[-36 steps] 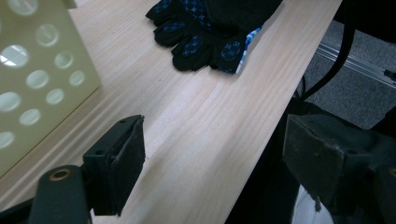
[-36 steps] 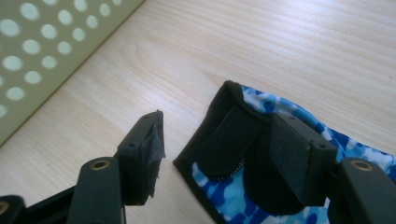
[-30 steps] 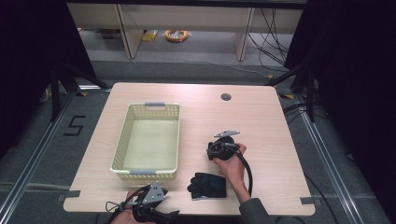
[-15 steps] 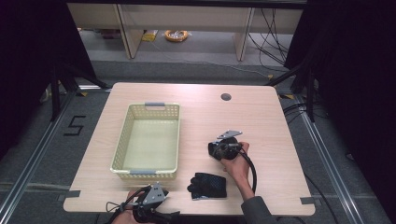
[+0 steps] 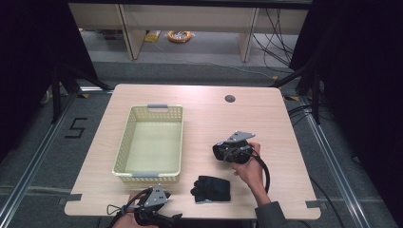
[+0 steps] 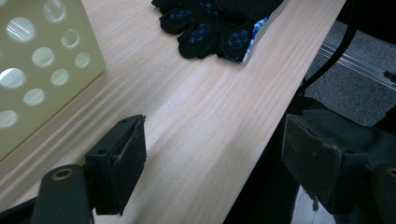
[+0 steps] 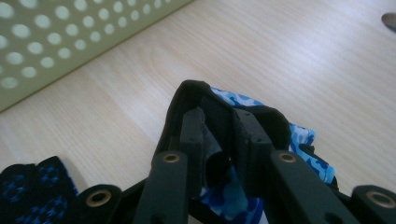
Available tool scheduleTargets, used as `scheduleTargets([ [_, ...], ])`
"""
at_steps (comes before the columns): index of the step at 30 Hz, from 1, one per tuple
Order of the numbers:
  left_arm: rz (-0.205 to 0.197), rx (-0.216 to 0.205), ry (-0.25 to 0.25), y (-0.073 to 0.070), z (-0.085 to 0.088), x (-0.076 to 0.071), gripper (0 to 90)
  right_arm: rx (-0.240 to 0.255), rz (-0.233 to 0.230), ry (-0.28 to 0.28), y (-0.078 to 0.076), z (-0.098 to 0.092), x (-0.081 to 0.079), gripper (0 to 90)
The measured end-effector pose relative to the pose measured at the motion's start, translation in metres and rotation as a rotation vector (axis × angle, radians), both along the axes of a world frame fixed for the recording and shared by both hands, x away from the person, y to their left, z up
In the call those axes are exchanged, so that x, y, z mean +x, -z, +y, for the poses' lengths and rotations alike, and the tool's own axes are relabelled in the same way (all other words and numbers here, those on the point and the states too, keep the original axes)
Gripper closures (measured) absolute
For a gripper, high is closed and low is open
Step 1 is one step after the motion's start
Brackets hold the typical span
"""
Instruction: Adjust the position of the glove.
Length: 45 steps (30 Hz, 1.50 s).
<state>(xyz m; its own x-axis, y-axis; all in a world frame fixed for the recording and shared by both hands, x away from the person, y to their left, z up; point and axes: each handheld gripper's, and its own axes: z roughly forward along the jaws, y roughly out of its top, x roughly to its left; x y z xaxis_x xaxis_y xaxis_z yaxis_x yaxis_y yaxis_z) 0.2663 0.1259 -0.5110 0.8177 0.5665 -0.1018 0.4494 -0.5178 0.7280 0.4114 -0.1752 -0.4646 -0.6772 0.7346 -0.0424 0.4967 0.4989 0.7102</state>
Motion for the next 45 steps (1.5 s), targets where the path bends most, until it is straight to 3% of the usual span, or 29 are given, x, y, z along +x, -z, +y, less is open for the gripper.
scheduleTargets([
  [2, -0.001, 0.002, 0.001, 0.0, 0.0, 0.0, 21.5, 0.012, -0.014, 0.002, -0.002, 0.0, -0.002, 75.7],
  [5, 0.006, -0.004, 0.004, 0.0, 0.0, 0.0, 21.5, 0.016, -0.052, -0.054, -0.01, -0.003, -0.009, 75.5],
  [7, -0.007, 0.006, 0.024, -0.001, 0.001, 0.002, 21.5, 0.033, -0.046, -0.059, -0.013, -0.002, -0.015, 75.4],
  [9, -0.014, 0.001, 0.013, -0.001, 0.002, 0.002, 21.5, 0.04, -0.066, -0.111, -0.015, -0.001, -0.019, 75.3],
  [10, -0.001, -0.015, -0.014, 0.0, 0.001, 0.001, 21.5, 0.054, -0.056, -0.108, -0.016, 0.0, -0.024, 75.3],
  [12, -0.015, 0.001, 0.008, -0.002, 0.003, 0.003, 21.5, 0.056, -0.07, -0.142, -0.019, 0.001, -0.03, 75.2],
  [15, -0.001, -0.014, -0.012, -0.002, 0.003, 0.003, 21.4, 0.062, -0.073, -0.164, -0.022, 0.003, -0.038, 75.1],
  [16, -0.014, -0.004, -0.003, -0.002, 0.004, 0.004, 21.4, 0.067, -0.059, -0.21, -0.024, 0.005, -0.046, 75.0],
  [17, -0.017, 0.004, 0.0, -0.002, 0.004, 0.005, 21.5, 0.067, -0.076, -0.227, -0.023, 0.006, -0.05, 75.0],
  [25, 0.005, -0.026, -0.029, -0.002, 0.004, 0.006, 21.5, 0.066, -0.054, -0.286, -0.018, -0.002, -0.072, 74.9],
  [26, -0.01, -0.013, -0.009, -0.003, 0.005, 0.007, 21.5, 0.065, -0.046, -0.295, -0.019, -0.003, -0.075, 74.9],
  [27, 0.005, -0.028, -0.027, -0.002, 0.004, 0.006, 21.5, 0.067, -0.063, -0.321, -0.018, -0.004, -0.077, 74.9],
  [30, -0.014, -0.012, -0.023, -0.004, 0.005, 0.008, 21.5, 0.072, -0.061, -0.362, -0.016, -0.005, -0.086, 74.7],
  [32, -0.008, -0.033, -0.033, -0.003, 0.002, 0.008, 21.5, 0.081, -0.065, -0.386, -0.014, -0.003, -0.093, 74.6],
  [35, -0.01, -0.01, -0.032, -0.003, -0.001, 0.011, 21.6, 0.071, -0.06, -0.438, -0.012, 0.005, -0.099, 74.4],
  [38, -0.021, -0.024, -0.03, -0.005, -0.003, 0.011, 21.7, 0.072, -0.049, -0.456, -0.012, 0.011, -0.1, 74.3],
  [40, -0.035, -0.066, -0.031, -0.008, -0.008, 0.009, 21.7, 0.06, -0.052, -0.483, -0.01, 0.017, -0.101, 74.2],
  [42, -0.03, -0.066, -0.014, -0.01, -0.011, 0.009, 21.7, 0.057, -0.041, -0.494, -0.01, 0.02, -0.102, 74.1],
  [43, -0.016, -0.087, 0.002, -0.012, -0.014, 0.01, 22.3, 0.051, -0.044, -0.505, -0.009, 0.021, -0.102, 74.1],
  [44, 0.005, -0.133, -0.011, -0.012, -0.019, 0.009, 22.7, 0.048, -0.041, -0.508, -0.008, 0.022, -0.102, 74.1],
  [45, 0.005, -0.133, -0.011, -0.012, -0.019, 0.009, 23.1, 0.046, -0.034, -0.509, -0.007, 0.023, -0.102, 74.1],
])
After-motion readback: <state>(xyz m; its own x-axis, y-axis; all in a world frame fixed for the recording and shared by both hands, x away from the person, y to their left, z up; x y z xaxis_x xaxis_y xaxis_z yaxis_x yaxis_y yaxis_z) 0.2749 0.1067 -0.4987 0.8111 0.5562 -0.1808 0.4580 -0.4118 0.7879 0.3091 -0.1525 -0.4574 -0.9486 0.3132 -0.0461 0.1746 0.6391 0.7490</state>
